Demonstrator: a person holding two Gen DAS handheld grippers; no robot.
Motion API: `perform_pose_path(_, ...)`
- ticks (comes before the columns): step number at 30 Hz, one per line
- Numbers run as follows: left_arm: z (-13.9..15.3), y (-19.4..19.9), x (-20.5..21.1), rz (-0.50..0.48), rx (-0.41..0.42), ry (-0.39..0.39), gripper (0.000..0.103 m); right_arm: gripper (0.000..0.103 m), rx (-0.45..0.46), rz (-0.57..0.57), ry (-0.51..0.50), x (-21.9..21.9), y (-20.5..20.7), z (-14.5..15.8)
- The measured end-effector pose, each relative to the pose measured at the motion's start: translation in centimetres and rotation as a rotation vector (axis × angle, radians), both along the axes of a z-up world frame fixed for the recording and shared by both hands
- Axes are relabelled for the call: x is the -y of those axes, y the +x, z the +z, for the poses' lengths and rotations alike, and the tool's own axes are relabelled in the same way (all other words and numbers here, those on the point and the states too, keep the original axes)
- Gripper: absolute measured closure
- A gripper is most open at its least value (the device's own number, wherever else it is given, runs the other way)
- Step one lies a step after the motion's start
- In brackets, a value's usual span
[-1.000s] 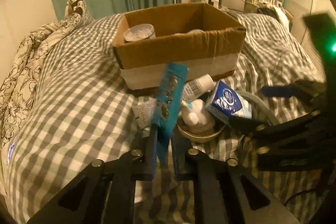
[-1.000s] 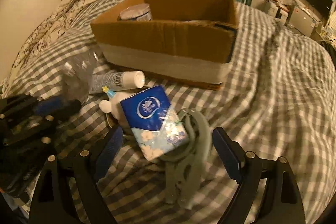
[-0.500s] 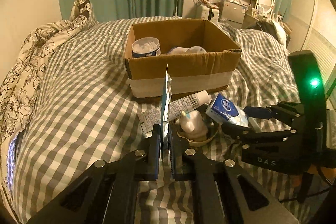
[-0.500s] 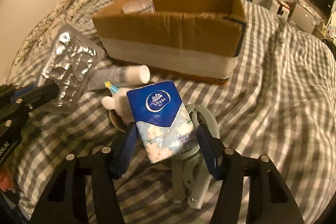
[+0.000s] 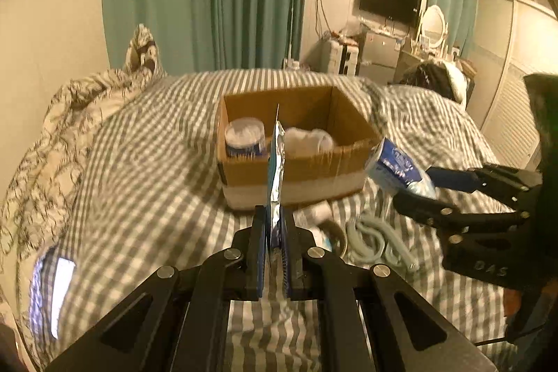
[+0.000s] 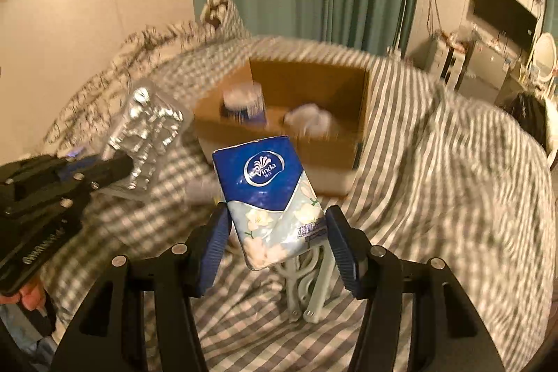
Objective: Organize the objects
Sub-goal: 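Carry blister pack and tissue pack into the box and open both grippers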
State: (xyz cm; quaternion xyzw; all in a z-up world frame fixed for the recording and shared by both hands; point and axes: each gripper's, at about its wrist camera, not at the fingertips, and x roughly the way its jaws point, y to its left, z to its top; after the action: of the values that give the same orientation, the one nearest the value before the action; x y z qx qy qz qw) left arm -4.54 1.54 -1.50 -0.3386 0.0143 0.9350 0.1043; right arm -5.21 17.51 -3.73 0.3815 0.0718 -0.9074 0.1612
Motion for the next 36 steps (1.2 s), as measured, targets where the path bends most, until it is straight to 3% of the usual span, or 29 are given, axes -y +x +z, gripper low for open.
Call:
perform_pose_path(8, 3.7, -4.2, -1.2, -0.018, -0.072, -0.007, 0.095, 0.048, -0.104, -0.005, -0.009, -0.2, -2.9, 5.6)
perform_pose_path(18, 4.7, -12.2, -2.3, -0.023, -0.063, 0.018, 0.095, 0.048, -0.147, -0.013, -0.041, 0.0, -9.1, 8.4)
perform_pose_path(27, 2.7, -17.8, -3.6, -0.04, -0.01, 0.01, 0.095, 0.048, -0.11, -0.027, -0.059, 0.2, -15.9, 7.2)
perform_pose_path(36, -1.6, -20.5, -4.0, -0.042, 0.076, -0.005, 0.095, 0.047, -0.014, -0.041, -0.062, -0.5, -19.4, 2.1)
